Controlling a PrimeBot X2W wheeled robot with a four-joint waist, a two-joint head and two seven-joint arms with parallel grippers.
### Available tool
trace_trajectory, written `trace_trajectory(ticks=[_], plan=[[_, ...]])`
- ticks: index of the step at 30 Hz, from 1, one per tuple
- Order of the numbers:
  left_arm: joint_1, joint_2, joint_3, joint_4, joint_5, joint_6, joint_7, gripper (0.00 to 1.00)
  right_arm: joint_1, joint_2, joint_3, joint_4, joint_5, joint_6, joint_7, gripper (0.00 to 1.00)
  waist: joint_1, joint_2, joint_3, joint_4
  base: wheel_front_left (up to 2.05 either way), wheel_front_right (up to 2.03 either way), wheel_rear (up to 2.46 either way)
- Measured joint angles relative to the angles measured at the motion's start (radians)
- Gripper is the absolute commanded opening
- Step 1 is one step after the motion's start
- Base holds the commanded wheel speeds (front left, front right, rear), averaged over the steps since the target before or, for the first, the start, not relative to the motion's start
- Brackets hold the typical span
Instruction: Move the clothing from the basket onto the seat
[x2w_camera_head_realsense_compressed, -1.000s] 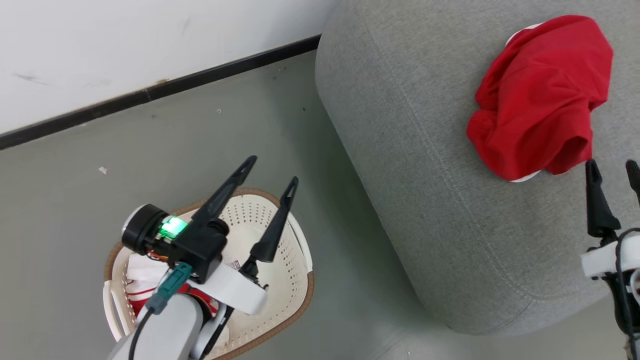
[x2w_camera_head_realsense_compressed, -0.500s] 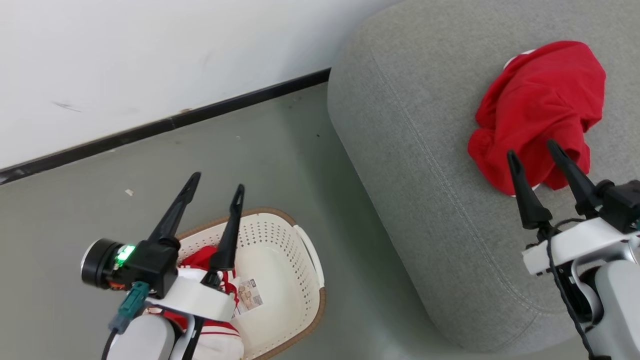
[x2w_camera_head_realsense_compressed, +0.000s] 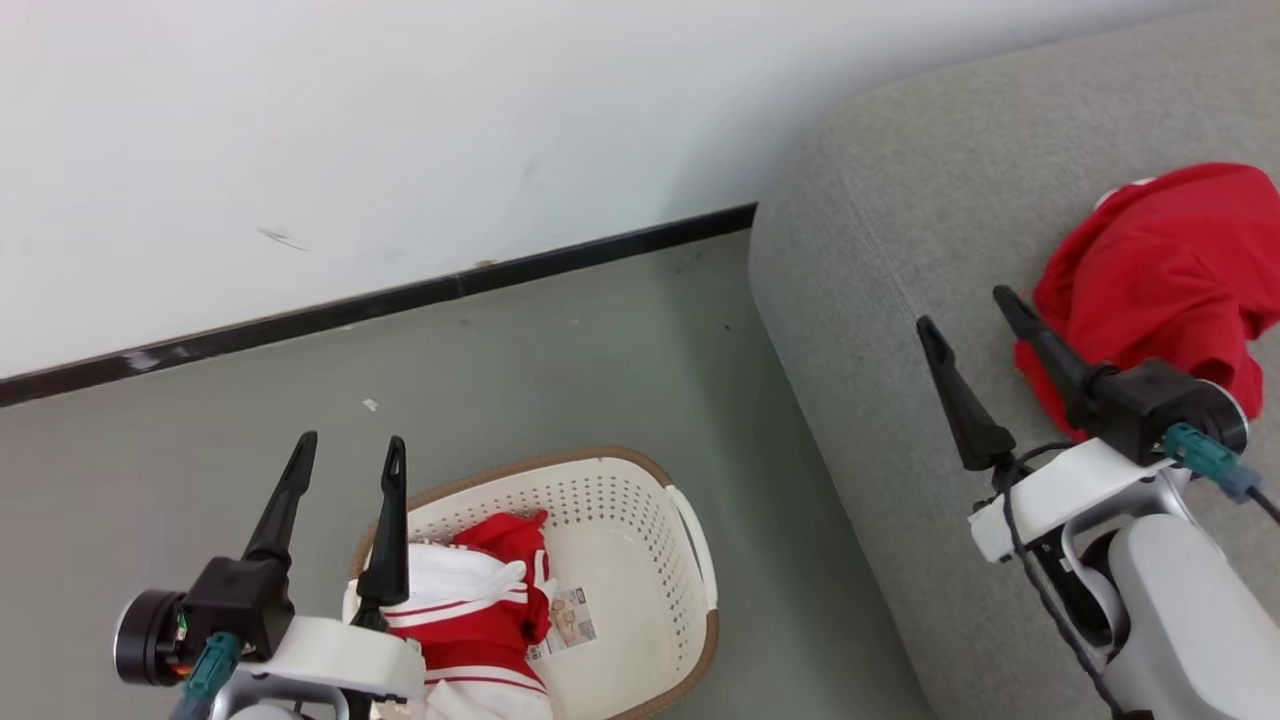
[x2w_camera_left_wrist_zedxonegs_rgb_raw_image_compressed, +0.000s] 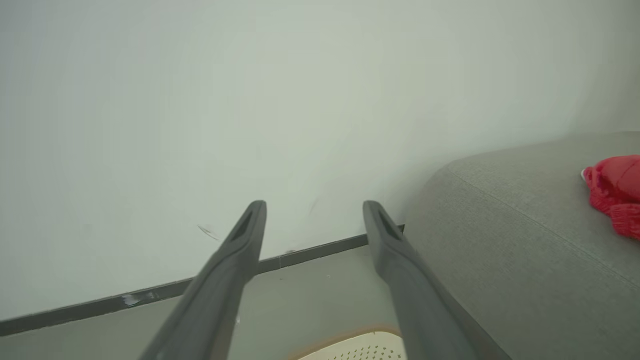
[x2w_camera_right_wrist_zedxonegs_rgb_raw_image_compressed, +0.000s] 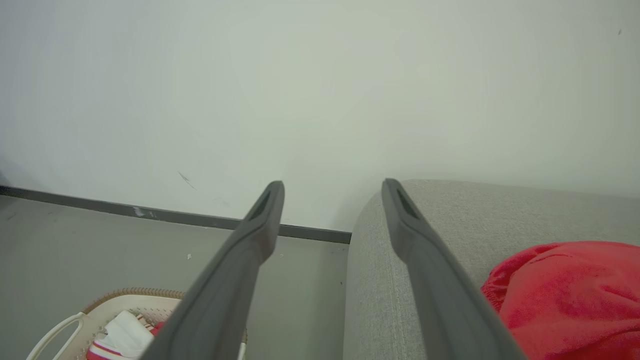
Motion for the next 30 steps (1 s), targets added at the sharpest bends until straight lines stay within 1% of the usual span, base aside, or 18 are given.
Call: trace_trajectory(ticks=[6,9,15,16,23,30], plan=[[0.047,-0.01,0.021,0.004,-0.023,0.014,-0.003,1.0,0.007,0.023,0.035,0.012,-0.026,0.0,0.0,1.0,0.0,0.0,-0.042,0.051,0.0,0.0,0.0],[0.069,-0.016,0.03,0.006,-0.026,0.016,-0.003,1.0,0.014,0.029,0.036,0.012,-0.033,0.0,0.0,1.0,0.0,0.0,-0.063,0.076,0.0,0.0,0.0],[0.1,-0.032,0.033,0.019,-0.032,0.016,-0.003,1.0,0.078,0.051,0.032,0.033,-0.05,0.0,0.0,1.0,0.0,0.0,-0.104,0.124,0.0,0.0,0.0],[0.1,-0.032,0.033,0.019,-0.032,0.016,-0.003,1.0,0.078,0.051,0.032,0.033,-0.05,0.0,0.0,1.0,0.0,0.0,-0.104,0.124,0.0,0.0,0.0],[0.102,-0.031,0.024,0.032,-0.031,0.013,-0.003,1.0,0.152,0.084,-0.027,0.033,-0.059,0.0,0.0,1.0,0.0,0.0,-0.15,0.174,0.0,0.0,0.0],[0.103,-0.034,0.007,0.066,-0.026,0.004,-0.003,1.0,0.23,0.102,-0.07,0.024,-0.087,0.0,0.0,1.0,0.0,0.0,-0.192,0.211,0.0,0.0,0.0]])
